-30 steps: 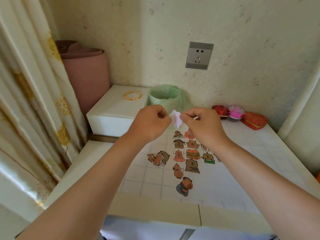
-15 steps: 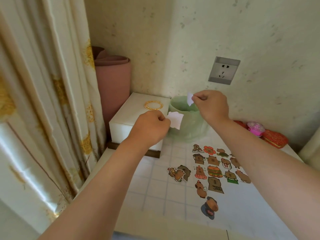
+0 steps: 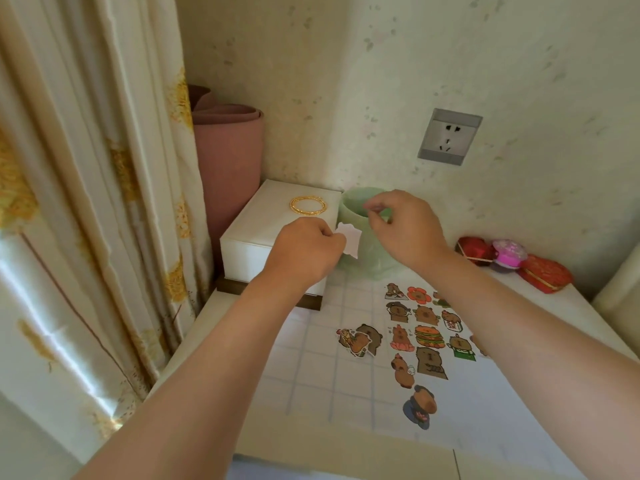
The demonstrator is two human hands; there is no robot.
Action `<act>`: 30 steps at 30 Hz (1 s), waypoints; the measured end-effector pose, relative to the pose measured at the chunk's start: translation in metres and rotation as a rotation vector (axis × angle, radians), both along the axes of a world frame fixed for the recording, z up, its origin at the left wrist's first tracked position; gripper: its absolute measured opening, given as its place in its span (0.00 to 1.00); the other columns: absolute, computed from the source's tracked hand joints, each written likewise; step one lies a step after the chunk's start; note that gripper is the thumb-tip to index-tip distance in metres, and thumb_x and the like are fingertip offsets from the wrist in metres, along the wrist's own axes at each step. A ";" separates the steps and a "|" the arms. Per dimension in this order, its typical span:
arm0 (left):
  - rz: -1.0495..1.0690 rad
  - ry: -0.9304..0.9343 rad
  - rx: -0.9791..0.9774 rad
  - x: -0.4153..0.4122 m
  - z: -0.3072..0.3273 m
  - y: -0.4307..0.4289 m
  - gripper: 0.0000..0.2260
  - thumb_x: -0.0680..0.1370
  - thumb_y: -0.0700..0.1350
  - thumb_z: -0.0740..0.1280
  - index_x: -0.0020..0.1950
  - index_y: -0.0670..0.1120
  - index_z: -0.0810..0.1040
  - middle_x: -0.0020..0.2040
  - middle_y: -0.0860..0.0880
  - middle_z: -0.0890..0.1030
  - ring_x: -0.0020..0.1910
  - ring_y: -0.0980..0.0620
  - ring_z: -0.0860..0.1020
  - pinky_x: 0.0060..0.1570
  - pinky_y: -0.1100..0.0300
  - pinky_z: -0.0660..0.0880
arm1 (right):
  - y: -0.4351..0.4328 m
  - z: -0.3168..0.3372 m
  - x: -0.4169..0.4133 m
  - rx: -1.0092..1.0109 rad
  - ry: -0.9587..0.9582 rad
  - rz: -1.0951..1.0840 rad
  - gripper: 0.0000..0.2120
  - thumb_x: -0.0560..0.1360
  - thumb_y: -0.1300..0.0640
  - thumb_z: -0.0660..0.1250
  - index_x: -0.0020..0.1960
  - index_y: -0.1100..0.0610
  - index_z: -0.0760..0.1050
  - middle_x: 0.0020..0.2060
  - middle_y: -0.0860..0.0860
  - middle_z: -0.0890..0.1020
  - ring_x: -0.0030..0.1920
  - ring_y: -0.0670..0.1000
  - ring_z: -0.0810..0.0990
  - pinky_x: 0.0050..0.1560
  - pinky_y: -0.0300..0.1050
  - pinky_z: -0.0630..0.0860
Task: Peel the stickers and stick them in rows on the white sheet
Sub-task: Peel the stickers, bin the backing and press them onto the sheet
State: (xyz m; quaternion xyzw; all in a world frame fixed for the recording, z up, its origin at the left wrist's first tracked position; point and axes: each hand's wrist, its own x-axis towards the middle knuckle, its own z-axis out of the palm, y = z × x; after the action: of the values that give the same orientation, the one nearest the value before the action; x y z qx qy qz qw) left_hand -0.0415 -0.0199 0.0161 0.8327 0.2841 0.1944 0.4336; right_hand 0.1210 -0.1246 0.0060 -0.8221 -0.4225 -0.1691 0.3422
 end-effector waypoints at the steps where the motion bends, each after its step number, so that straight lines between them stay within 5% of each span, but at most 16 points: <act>1: -0.001 -0.007 -0.023 0.001 0.000 -0.003 0.08 0.75 0.46 0.63 0.39 0.44 0.78 0.42 0.47 0.84 0.43 0.47 0.82 0.44 0.54 0.78 | -0.008 -0.002 -0.010 0.020 -0.002 0.054 0.09 0.77 0.58 0.68 0.55 0.49 0.83 0.50 0.44 0.83 0.39 0.33 0.76 0.45 0.40 0.74; 6: -0.068 -0.031 -0.256 0.008 0.005 -0.032 0.08 0.76 0.42 0.62 0.38 0.44 0.77 0.31 0.49 0.82 0.26 0.53 0.76 0.31 0.63 0.69 | -0.061 -0.009 -0.050 -0.018 -0.078 0.200 0.12 0.73 0.56 0.70 0.56 0.49 0.79 0.54 0.42 0.77 0.32 0.40 0.74 0.38 0.38 0.73; 13: -0.088 0.042 -0.584 0.017 0.001 -0.069 0.06 0.76 0.41 0.62 0.40 0.43 0.75 0.28 0.49 0.78 0.26 0.52 0.74 0.29 0.63 0.68 | -0.103 -0.021 -0.049 -0.068 -0.363 0.115 0.06 0.73 0.54 0.74 0.50 0.49 0.82 0.50 0.44 0.79 0.31 0.45 0.72 0.29 0.42 0.69; 18: -0.116 0.099 -0.822 0.024 -0.006 -0.085 0.07 0.77 0.41 0.59 0.38 0.45 0.69 0.26 0.50 0.73 0.26 0.52 0.71 0.27 0.64 0.65 | -0.117 -0.031 -0.042 0.018 -0.374 0.114 0.02 0.73 0.56 0.76 0.43 0.50 0.84 0.44 0.44 0.81 0.30 0.40 0.64 0.29 0.39 0.66; 21: -0.154 0.125 -0.936 0.029 -0.009 -0.091 0.08 0.77 0.41 0.59 0.38 0.46 0.69 0.27 0.51 0.74 0.26 0.52 0.72 0.27 0.65 0.65 | -0.124 -0.035 -0.038 0.022 -0.212 0.076 0.03 0.73 0.55 0.75 0.42 0.48 0.84 0.42 0.42 0.81 0.28 0.41 0.69 0.31 0.37 0.67; 27: -0.281 0.126 -1.153 0.036 -0.009 -0.090 0.10 0.76 0.47 0.62 0.39 0.44 0.76 0.35 0.48 0.77 0.30 0.50 0.74 0.31 0.63 0.68 | -0.136 -0.025 -0.038 0.307 0.509 0.017 0.03 0.72 0.56 0.77 0.42 0.49 0.84 0.33 0.40 0.82 0.25 0.41 0.76 0.28 0.34 0.70; 30: -0.178 0.059 -0.959 0.040 -0.011 -0.090 0.08 0.78 0.48 0.63 0.44 0.44 0.75 0.35 0.48 0.78 0.30 0.50 0.75 0.30 0.63 0.69 | -0.145 -0.021 -0.034 0.328 0.782 -0.009 0.04 0.72 0.58 0.77 0.47 0.56 0.85 0.34 0.47 0.84 0.25 0.41 0.75 0.29 0.35 0.70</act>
State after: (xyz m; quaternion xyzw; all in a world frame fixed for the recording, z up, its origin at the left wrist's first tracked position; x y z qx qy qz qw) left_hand -0.0012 -0.1097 0.0052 0.5655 0.2818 -0.0199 0.7749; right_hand 0.0873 -0.2693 -0.0155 -0.7609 -0.2246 0.0889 0.6022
